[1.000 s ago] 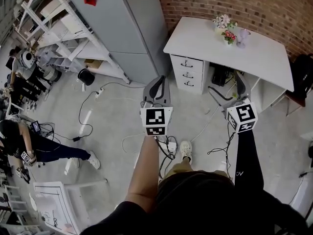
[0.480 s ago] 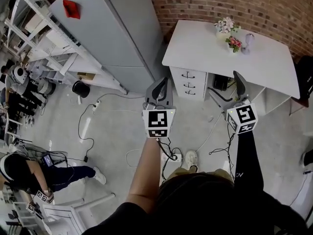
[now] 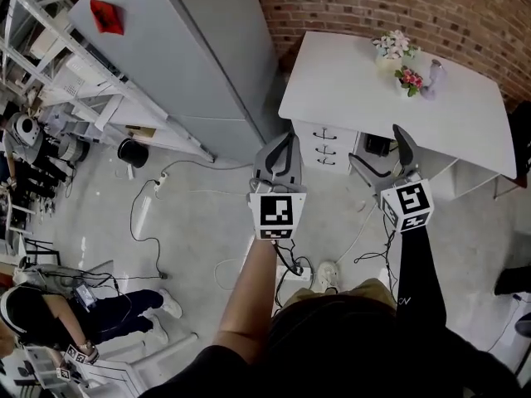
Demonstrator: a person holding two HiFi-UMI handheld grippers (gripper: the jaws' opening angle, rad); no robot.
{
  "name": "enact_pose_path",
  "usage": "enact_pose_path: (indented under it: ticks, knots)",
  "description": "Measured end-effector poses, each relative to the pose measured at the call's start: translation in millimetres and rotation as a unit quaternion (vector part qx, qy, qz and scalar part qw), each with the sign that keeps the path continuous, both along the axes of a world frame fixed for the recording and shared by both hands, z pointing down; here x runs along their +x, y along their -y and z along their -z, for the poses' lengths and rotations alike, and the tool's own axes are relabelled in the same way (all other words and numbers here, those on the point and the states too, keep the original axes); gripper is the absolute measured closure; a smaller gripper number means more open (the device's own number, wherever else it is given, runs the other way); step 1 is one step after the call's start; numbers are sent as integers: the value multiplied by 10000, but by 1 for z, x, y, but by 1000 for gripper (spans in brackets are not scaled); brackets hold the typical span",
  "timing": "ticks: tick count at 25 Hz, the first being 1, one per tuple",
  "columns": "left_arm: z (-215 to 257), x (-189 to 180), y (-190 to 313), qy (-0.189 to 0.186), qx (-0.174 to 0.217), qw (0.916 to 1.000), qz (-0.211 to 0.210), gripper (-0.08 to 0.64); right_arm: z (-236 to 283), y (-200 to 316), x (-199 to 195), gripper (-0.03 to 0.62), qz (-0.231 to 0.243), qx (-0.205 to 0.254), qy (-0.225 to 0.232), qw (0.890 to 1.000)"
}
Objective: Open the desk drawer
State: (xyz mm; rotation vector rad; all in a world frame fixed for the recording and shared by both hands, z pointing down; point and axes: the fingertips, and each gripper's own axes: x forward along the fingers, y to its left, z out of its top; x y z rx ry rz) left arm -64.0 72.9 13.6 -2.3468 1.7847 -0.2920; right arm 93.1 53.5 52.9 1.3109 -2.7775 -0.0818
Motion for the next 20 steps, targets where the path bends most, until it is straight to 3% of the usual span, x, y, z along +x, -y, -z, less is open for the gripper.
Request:
enact_pose_path:
  ticks: [5,20]
  knots:
    - [-9,-4,7,-36,242,9996,115,552,-18,8,-7,95,94,-58,-36,9999]
    - [-66,12,59,-197,-188,9995,171,552,-95,51,-24,95,690,-735,-166,9948]
